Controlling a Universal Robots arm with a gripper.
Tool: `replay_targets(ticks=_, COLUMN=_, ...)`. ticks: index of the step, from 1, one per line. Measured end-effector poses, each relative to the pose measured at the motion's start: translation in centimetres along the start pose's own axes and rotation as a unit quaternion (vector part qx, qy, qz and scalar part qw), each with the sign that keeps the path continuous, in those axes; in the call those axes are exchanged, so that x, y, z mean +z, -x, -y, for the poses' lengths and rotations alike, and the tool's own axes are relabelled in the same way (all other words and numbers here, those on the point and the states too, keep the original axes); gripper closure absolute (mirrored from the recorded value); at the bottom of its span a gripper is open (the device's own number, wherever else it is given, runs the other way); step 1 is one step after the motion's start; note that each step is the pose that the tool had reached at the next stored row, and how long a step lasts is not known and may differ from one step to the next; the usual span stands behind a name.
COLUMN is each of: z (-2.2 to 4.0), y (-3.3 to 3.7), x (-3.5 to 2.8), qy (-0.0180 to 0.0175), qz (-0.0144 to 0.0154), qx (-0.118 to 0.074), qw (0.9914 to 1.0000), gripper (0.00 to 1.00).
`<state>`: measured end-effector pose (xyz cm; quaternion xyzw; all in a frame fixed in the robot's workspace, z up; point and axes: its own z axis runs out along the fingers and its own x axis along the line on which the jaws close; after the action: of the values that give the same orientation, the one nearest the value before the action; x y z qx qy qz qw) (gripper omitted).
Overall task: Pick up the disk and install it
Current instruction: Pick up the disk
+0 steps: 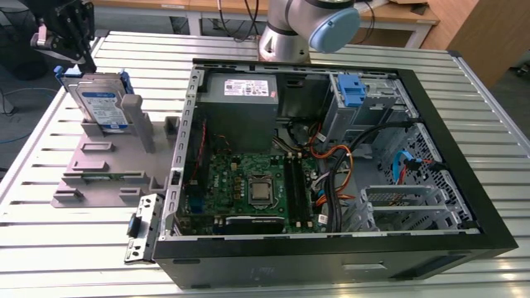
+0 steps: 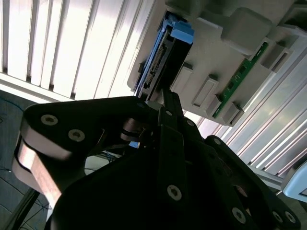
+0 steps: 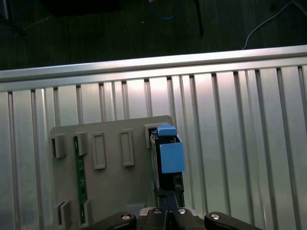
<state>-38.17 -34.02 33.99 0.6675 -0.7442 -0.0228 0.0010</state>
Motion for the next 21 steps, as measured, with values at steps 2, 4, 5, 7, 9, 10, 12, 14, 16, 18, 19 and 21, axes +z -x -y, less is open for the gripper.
replay_targets(ticks=2, z=0.00, y=0.00, x=0.00, qy=0.0001, qz=-0.0001, qx=0.000, qw=1.00000, gripper=0.89)
replay_targets(ticks=4, z=0.00, y=0.00, x=0.00, qy=0.0001, qz=0.0000, qx=0.000, qw=1.00000, gripper=0.89)
replay_targets(ticks=5, z=0.00, y=0.00, x=0.01, qy=0.0001, qz=-0.0001, qx=0.000, qw=1.00000, gripper=0.89)
replay_targets(ticks=7, z=0.01, y=0.00, x=0.09, qy=0.0000, qz=-0.0002, qx=0.000, qw=1.00000, gripper=0.89)
replay_targets(ticks=9, z=0.01, y=0.00, x=0.08, qy=0.0001, qz=-0.0003, qx=0.000, qw=1.00000, gripper=0.89)
replay_targets(ticks=10, z=0.01, y=0.00, x=0.09, qy=0.0001, qz=-0.0003, qx=0.000, qw=1.00000, gripper=0.89)
replay_targets(ticks=12, z=0.01, y=0.00, x=0.10, qy=0.0000, qz=-0.0003, qx=0.000, qw=1.00000, gripper=0.89)
replay_targets(ticks=14, z=0.00, y=0.13, x=0.12, qy=-0.0001, qz=-0.0002, qx=0.000, qw=1.00000, gripper=0.89)
replay_targets(ticks=16, z=-0.02, y=0.26, x=0.13, qy=-0.0001, qz=-0.0002, qx=0.000, qw=1.00000, gripper=0.89)
replay_targets(ticks=18, z=-0.02, y=0.28, x=0.19, qy=0.0000, qz=-0.0003, qx=0.000, qw=1.00000, gripper=0.89)
replay_targets(ticks=19, z=-0.02, y=0.29, x=0.21, qy=0.0000, qz=-0.0003, qx=-0.001, qw=1.00000, gripper=0.89)
replay_targets(ticks=21, z=-0.02, y=0.29, x=0.24, qy=0.0002, qz=-0.0005, qx=-0.003, qw=0.99999, gripper=0.89)
